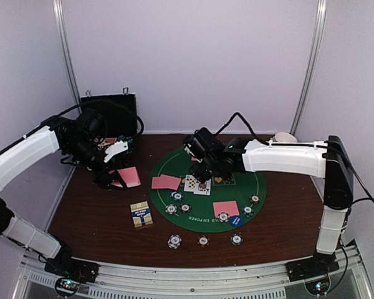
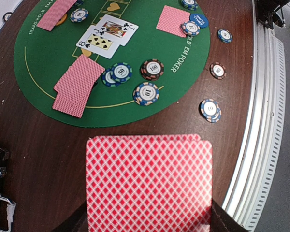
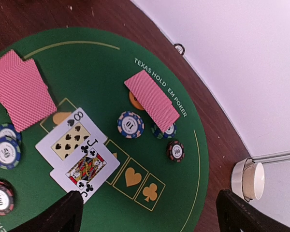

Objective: Distribute texas hold em gaming equipment

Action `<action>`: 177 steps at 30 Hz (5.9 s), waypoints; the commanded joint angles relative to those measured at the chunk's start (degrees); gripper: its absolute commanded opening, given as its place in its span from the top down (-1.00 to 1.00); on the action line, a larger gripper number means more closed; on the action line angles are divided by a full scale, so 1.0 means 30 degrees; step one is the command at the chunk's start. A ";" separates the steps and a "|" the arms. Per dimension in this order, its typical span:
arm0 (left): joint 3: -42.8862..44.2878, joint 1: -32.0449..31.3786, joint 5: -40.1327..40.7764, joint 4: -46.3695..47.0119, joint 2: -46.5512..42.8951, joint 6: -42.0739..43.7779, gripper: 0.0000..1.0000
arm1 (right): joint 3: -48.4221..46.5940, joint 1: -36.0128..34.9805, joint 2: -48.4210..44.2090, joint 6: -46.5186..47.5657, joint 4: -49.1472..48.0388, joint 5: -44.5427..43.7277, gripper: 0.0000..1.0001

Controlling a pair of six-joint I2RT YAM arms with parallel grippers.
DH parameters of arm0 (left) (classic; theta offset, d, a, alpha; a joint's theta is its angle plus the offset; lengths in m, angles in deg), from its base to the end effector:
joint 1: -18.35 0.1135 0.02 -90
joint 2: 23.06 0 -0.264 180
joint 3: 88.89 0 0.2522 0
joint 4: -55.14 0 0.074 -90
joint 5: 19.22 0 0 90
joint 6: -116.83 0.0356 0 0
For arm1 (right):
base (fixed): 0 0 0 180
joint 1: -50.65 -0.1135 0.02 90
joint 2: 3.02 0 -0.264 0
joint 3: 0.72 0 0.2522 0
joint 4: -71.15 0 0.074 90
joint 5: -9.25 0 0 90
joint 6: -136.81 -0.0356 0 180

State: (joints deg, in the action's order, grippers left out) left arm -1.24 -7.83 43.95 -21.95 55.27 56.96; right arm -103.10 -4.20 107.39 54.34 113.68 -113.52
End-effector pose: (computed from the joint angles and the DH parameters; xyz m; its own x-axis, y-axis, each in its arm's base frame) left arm 0.2222 -0.1271 0.3150 -0.4439 0.7174 -0.5369 0.8900 0.4224 -0.1714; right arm 0.2621 0.3387 0.2454 -0.3766 -0.7263 -0.5750 -0.5436 0.6759 -0.4977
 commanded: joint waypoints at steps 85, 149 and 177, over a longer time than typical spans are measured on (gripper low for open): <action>0.1007 0.0170 -0.0861 0.0042 -0.0092 -0.0025 1.00 | -0.3200 0.0727 0.2856 -2.6232 -1.0161 2.7478 0.03; 0.0801 0.0170 -0.0446 0.0031 -0.0212 -0.0073 1.00 | -0.2313 0.0138 0.1874 0.6571 0.1506 -0.3708 1.00; 0.1090 0.0170 -0.0520 -0.0013 -0.0122 -0.0112 1.00 | 0.1522 -0.0494 0.3994 0.7629 -0.1199 -0.1200 0.82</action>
State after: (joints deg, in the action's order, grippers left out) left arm -0.32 -7.72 43.45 -23.09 55.33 56.92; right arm -98.83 -4.87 119.17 79.21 108.04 -118.44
